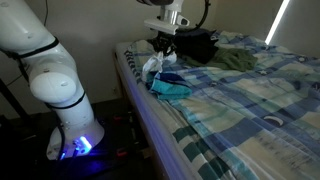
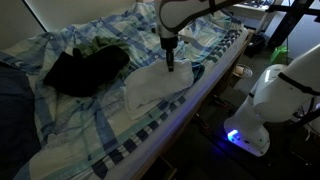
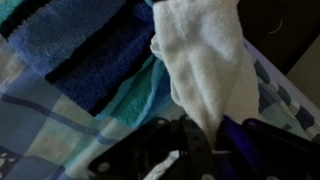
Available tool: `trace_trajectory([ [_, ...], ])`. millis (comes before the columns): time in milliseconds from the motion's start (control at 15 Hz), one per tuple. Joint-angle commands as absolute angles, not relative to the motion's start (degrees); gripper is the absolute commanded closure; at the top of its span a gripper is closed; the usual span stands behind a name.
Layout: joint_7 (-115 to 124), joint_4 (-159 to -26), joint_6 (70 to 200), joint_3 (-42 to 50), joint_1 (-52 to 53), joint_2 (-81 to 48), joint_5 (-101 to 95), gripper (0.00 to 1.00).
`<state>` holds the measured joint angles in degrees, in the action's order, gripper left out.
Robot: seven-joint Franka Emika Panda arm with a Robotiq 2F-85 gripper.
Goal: Move the white cloth to the right side of the bed
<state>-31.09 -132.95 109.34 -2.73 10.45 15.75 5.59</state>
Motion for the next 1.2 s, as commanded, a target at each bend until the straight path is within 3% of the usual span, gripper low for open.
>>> trace_trajectory([
  [0,-31.1,-131.9,106.2,-2.0,9.1,16.1,3.4,0.96],
  [600,-29.0,-131.2,100.6,-0.2,5.9,18.9,-3.1,0.97],
  [1133,-17.5,-125.7,95.4,-7.2,8.9,17.6,-7.3,0.96],
])
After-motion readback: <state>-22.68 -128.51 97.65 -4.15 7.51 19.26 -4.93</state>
